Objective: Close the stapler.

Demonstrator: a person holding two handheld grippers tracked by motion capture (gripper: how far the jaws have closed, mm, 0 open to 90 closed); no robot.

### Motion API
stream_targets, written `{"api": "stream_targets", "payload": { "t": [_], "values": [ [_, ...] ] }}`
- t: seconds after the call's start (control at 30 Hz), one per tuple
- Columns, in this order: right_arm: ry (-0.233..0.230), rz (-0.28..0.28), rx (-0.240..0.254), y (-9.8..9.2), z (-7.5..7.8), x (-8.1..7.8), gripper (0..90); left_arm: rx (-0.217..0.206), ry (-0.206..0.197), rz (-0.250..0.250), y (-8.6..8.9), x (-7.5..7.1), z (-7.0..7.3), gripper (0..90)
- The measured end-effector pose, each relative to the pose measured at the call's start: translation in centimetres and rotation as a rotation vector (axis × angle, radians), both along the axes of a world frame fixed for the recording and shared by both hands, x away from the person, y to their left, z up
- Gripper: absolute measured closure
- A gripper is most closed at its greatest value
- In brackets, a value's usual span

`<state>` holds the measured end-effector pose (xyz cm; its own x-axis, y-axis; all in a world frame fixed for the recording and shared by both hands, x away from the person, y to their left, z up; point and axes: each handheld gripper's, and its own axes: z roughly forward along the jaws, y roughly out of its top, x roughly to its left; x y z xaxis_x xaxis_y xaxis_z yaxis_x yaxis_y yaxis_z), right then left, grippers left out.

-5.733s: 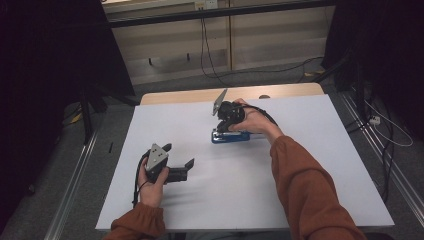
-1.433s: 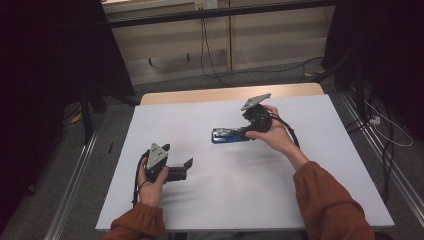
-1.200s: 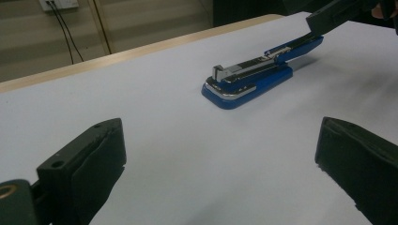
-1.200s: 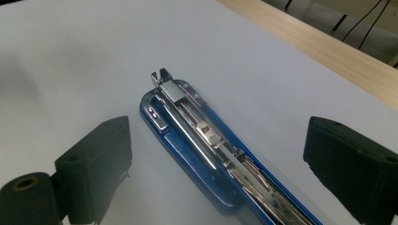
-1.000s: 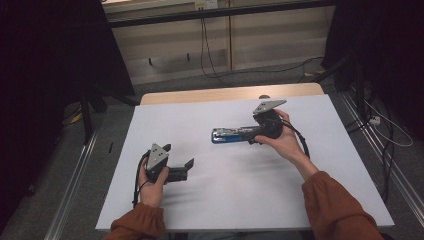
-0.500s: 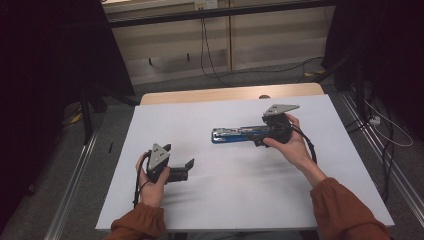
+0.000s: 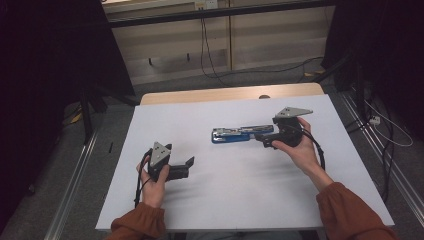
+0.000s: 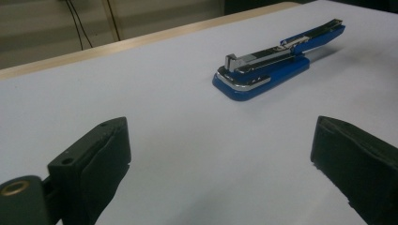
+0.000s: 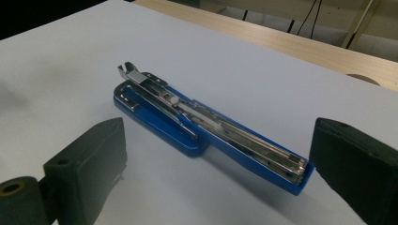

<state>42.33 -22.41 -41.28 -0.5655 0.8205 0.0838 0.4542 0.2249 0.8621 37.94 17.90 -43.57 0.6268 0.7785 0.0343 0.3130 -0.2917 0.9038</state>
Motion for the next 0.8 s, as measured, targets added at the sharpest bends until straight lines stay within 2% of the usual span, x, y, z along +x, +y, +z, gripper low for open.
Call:
{"api": "stream_targets", "payload": {
  "t": [0.1,0.17,0.23,0.43,0.5,0.6,0.63,0.8],
  "values": [
    [-0.012,-0.018,0.011,-0.6,0.0,-0.2,4.9,-0.005,0.008,-0.011,-0.4,0.2,0.1,5.8],
    [-0.017,-0.037,0.022,-1.0,0.1,-0.4,4.6,-0.032,0.027,-0.02,-0.7,0.4,0.1,5.8],
    [-0.023,-0.045,0.016,-1.3,0.1,-0.6,4.6,-0.022,0.025,-0.028,-1.0,0.5,0.3,5.6],
    [-0.005,-0.061,0.012,-2.0,-0.3,-1.1,4.5,-0.037,0.028,-0.04,-2.2,1.3,0.7,4.9],
    [-0.002,-0.07,0.013,-2.2,-0.5,-1.2,4.5,-0.036,0.022,-0.039,-2.5,1.6,0.8,4.7],
    [0.007,-0.062,0.003,-2.3,-0.7,-1.2,4.5,-0.062,0.012,-0.05,-2.9,2.0,0.8,2.7],
    [0.007,-0.055,-0.002,-2.3,-0.8,-1.2,4.5,-0.06,0.009,-0.065,-3.1,2.1,0.9,3.3],
    [0.009,-0.059,0.007,-2.5,-0.9,-1.2,4.3,-0.065,-0.014,-0.062,-3.9,2.8,1.5,3.0]
  ]
}}
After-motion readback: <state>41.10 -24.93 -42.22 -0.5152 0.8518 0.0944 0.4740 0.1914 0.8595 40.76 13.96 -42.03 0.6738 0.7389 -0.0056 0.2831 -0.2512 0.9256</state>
